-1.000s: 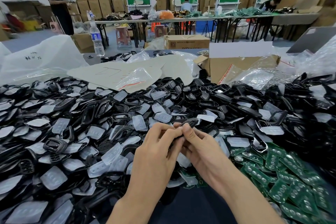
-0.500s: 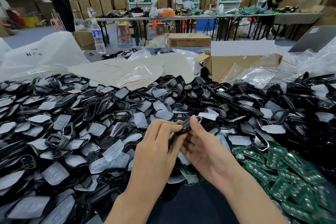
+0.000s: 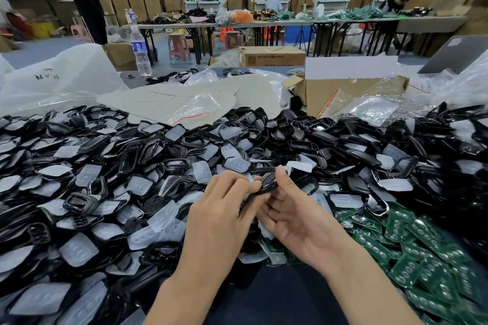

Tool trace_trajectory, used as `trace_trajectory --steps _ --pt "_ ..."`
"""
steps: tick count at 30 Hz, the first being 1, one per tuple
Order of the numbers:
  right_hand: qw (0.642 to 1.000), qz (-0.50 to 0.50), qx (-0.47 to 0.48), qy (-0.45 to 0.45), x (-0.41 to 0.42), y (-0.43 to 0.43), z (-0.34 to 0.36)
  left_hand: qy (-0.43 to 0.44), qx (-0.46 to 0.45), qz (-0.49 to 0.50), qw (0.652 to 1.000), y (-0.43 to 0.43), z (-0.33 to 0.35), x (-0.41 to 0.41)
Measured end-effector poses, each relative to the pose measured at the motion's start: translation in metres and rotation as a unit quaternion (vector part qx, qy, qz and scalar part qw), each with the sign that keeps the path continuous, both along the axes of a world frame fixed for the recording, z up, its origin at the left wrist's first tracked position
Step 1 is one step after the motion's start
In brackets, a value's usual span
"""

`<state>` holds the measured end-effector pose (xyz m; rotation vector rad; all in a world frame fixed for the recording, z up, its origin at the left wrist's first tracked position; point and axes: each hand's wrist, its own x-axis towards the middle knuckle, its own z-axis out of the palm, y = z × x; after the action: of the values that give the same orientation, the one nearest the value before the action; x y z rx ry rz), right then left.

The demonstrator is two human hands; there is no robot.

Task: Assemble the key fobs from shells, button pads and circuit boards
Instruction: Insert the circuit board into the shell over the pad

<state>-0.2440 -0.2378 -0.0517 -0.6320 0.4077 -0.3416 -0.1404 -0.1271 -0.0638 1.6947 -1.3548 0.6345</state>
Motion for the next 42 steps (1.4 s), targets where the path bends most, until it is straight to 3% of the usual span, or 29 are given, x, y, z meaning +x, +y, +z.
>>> trace_trajectory --steps 8,11,15,20,22,24,27,29,42 --pt "1.0 0.0 0.002 0.006 -0.001 0.002 0.003 -0.008 0.006 -0.004 1.0 0.0 -0.001 0.002" --pt "1.0 -0.005 -0.023 -0.008 -0.003 0.001 0.005 0.122 0.034 -0.002 0.992 0.001 0.005 -0.006" --pt "0.993 -0.001 -0.115 -0.021 -0.008 -0.003 0.01 0.41 0.025 -0.094 0.907 0.001 0.014 -0.015" --pt "0.982 0.035 -0.173 -0.068 -0.01 -0.005 0.011 0.601 0.019 -0.25 0.759 -0.003 0.018 -0.014" --pt "0.978 0.04 -0.192 -0.077 -0.011 -0.006 0.01 0.632 0.014 -0.261 0.729 -0.003 0.019 -0.012" --pt "0.977 0.025 -0.197 -0.073 -0.01 -0.007 0.008 0.613 0.014 -0.227 0.757 -0.002 0.019 -0.01" --pt "0.978 -0.028 -0.204 -0.04 -0.007 -0.007 0.004 0.464 0.039 -0.105 0.879 -0.001 0.015 -0.008" --pt "0.975 -0.059 -0.21 -0.028 -0.005 -0.007 0.002 0.397 0.047 -0.063 0.914 -0.001 0.012 -0.01" --pt "0.951 -0.066 -0.3 -0.039 -0.003 -0.003 -0.003 0.305 0.026 -0.027 0.952 -0.002 0.008 -0.006"
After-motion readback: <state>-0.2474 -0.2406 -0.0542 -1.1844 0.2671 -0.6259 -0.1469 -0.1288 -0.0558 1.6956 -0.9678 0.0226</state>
